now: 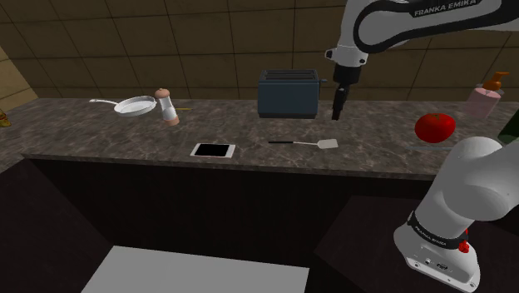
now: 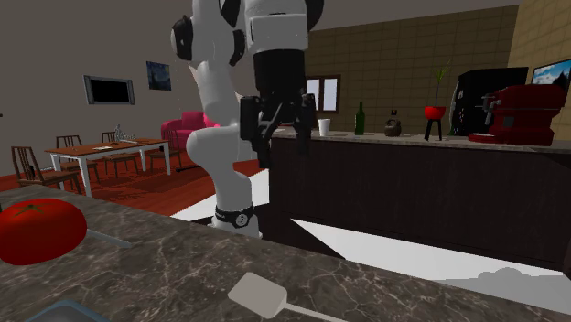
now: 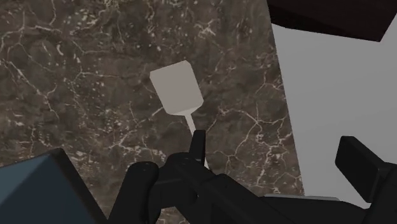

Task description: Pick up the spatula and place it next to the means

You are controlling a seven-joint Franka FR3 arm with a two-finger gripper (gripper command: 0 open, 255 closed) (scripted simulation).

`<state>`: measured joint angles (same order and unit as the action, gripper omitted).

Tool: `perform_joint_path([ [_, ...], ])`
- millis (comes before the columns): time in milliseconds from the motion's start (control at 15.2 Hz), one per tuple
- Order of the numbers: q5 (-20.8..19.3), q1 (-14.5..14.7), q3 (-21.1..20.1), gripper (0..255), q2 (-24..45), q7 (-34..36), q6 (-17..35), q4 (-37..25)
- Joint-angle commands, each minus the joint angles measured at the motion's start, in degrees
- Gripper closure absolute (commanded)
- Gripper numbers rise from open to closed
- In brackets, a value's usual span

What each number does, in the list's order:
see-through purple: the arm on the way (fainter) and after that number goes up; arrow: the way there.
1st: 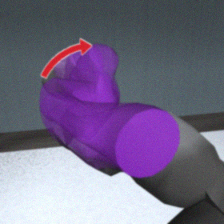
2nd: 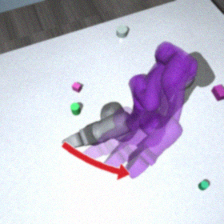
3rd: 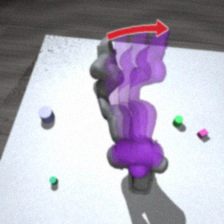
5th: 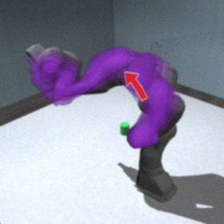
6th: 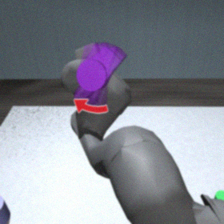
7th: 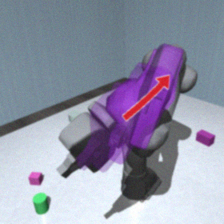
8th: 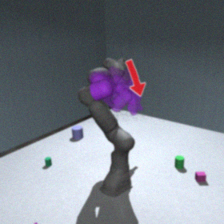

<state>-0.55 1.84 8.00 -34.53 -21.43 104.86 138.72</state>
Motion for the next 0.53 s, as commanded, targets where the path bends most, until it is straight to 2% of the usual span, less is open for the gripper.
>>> perform_joint_path([
  [0,-0.46,0.56,1.04,0,3.34,-2.94,4.29,0.49],
  [462,-0.09,3.09,3.66,0,16.9,-12.26,17.69,-0.79],
])
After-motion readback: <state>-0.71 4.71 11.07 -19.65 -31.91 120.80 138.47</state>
